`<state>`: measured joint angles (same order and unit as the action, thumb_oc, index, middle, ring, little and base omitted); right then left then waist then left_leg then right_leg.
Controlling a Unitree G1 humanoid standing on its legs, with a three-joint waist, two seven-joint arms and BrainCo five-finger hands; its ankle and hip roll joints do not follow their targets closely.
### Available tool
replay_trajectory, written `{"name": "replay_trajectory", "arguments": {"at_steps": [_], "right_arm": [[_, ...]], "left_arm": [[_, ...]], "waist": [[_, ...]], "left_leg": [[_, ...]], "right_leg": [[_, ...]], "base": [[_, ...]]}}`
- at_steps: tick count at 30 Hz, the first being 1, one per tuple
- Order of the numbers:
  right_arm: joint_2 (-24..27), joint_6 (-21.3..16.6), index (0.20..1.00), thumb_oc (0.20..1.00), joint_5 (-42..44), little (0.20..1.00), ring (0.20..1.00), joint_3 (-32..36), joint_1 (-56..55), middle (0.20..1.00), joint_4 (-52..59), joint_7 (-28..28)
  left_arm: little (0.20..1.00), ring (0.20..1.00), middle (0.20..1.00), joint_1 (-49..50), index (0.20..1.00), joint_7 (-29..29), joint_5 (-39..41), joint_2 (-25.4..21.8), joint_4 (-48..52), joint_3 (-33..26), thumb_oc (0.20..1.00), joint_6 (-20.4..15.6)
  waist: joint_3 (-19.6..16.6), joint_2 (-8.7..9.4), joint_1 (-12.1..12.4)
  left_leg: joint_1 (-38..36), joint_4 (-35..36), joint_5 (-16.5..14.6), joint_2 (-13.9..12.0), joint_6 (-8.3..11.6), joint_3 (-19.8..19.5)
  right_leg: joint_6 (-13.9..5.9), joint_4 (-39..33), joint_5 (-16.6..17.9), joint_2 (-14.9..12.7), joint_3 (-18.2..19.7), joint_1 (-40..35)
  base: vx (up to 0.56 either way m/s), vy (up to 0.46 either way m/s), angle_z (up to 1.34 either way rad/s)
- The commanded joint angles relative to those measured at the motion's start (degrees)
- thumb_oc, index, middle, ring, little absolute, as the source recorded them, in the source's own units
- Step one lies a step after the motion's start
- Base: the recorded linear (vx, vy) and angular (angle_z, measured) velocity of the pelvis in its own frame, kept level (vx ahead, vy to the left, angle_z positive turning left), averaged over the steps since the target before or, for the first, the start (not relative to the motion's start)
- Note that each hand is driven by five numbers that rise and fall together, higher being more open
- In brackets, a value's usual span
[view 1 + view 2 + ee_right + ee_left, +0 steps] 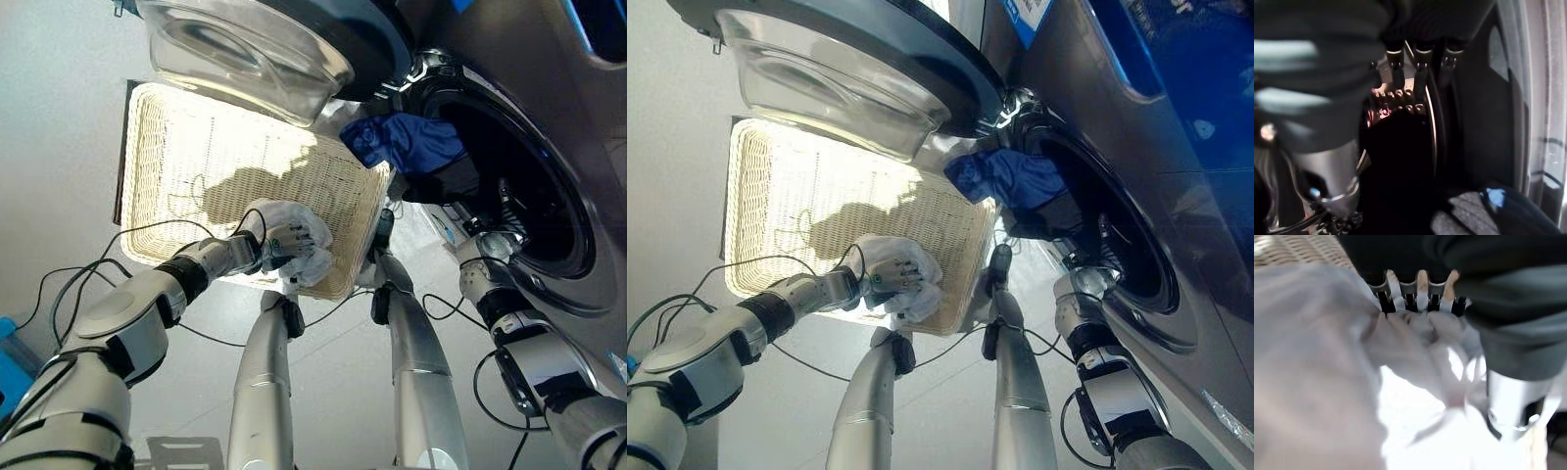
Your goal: Put the clothes into the washing machine.
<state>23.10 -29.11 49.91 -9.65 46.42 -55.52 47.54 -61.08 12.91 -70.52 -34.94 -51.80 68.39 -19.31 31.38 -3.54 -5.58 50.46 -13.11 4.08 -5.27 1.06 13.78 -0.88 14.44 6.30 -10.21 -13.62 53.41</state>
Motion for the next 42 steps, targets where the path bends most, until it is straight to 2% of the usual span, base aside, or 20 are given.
{"name": "replay_trajectory", "arguments": {"at_steps": [1,7,10,14,15,17,23,24,38,42], "right_arm": [[1.47,-2.65,1.000,1.000,4.44,1.000,1.000,1.03,-1.21,1.000,0.61,-2.12],[1.00,-3.84,1.000,1.000,7.53,1.000,1.000,1.62,-0.57,1.000,-1.83,-4.94],[1.03,-4.41,1.000,1.000,9.23,1.000,1.000,1.90,-0.63,1.000,-1.96,-5.69],[0.92,-5.18,1.000,1.000,9.75,1.000,1.000,2.07,-0.86,1.000,-1.69,-5.79],[0.87,-5.47,1.000,1.000,9.68,1.000,1.000,2.19,-0.96,1.000,-1.37,-5.48],[0.92,-5.69,1.000,1.000,9.93,1.000,1.000,2.40,-1.02,1.000,-0.98,-5.07],[1.21,-5.63,1.000,1.000,10.68,1.000,1.000,3.34,-1.12,1.000,-0.78,-5.91],[1.10,-5.35,1.000,1.000,11.64,1.000,1.000,3.43,-1.09,1.000,-0.56,-6.55],[1.33,-4.63,1.000,1.000,10.96,1.000,1.000,3.16,-1.04,1.000,0.23,-6.05],[1.55,-4.24,1.000,1.000,7.85,1.000,1.000,2.12,-1.55,1.000,2.02,-4.51]], "left_arm": [[1.000,1.000,1.000,3.04,1.000,-4.10,-8.23,-0.03,-4.86,0.08,1.000,3.16],[1.000,1.000,1.000,5.03,1.000,-4.69,-13.26,1.80,-11.01,1.33,1.000,7.59],[1.000,1.000,1.000,6.02,1.000,-6.85,-14.62,2.44,-12.28,1.40,1.000,10.68],[1.000,1.000,1.000,6.54,1.000,-7.03,-15.08,2.65,-12.58,1.50,1.000,11.54],[0.200,0.200,0.200,6.63,0.200,-6.27,-14.84,2.76,-12.39,1.38,0.200,11.28],[0.200,0.200,0.200,6.59,0.200,-5.74,-13.88,2.97,-12.01,1.35,0.200,9.72],[0.200,0.200,0.200,5.52,0.200,-2.89,-11.65,2.97,-11.16,1.29,0.200,8.71],[0.200,0.200,0.200,4.86,0.200,-0.55,-10.63,2.82,-10.50,0.91,0.200,8.68],[0.200,0.200,0.200,2.93,0.200,11.30,-7.45,1.68,-9.33,-2.22,0.200,6.66],[0.200,0.200,0.200,3.43,0.200,16.26,0.10,0.45,-8.11,-4.88,0.200,7.27]], "waist": [[-1.59,0.53,1.33],[-1.59,0.89,1.26],[-1.59,1.15,1.28],[-1.59,1.40,1.22],[-1.59,1.49,1.21],[-1.59,1.58,1.20],[-1.59,1.71,1.19],[-1.59,1.75,1.25],[-1.59,1.12,1.74],[-1.59,0.69,2.22]], "left_leg": [[0.69,0.45,-0.17,0.39,5.86,1.74],[1.48,0.22,-0.19,0.31,5.80,1.48],[1.76,0.72,0.04,0.38,5.88,1.28],[2.04,0.83,0.13,0.40,5.94,1.07],[2.08,0.87,0.14,0.42,5.94,1.05],[2.14,1.01,0.23,0.39,5.93,1.03],[1.82,1.07,0.19,0.33,5.84,0.95],[1.26,1.16,0.21,0.33,5.85,1.06],[-1.90,1.05,0.10,-0.16,5.99,1.43],[-4.29,1.60,0.06,0.00,5.80,1.65]], "right_leg": [[-7.51,4.18,-1.23,1.30,-0.77,0.99],[-7.73,4.11,-0.95,1.21,-0.97,1.60],[-7.86,3.40,-0.60,1.29,-1.14,1.64],[-7.90,3.08,-0.39,1.42,-1.09,1.77],[-7.90,3.00,-0.33,1.44,-1.16,1.79],[-7.87,2.96,-0.22,1.46,-1.21,1.83],[-7.91,3.27,-0.25,1.41,-1.27,1.57],[-7.93,3.24,-0.26,1.33,-1.45,1.00],[-7.54,4.60,-1.26,0.75,-1.58,-1.56],[-7.36,5.00,-1.95,0.64,-1.76,-3.45]], "base": [[0.00,0.000,0.00],[0.00,-0.010,0.01],[0.00,0.000,0.00],[0.00,-0.016,0.04],[0.00,0.000,0.00],[0.00,0.000,0.00],[0.00,0.000,0.00],[0.00,0.000,0.00],[-0.01,0.012,0.00],[-0.03,0.023,0.00]]}}
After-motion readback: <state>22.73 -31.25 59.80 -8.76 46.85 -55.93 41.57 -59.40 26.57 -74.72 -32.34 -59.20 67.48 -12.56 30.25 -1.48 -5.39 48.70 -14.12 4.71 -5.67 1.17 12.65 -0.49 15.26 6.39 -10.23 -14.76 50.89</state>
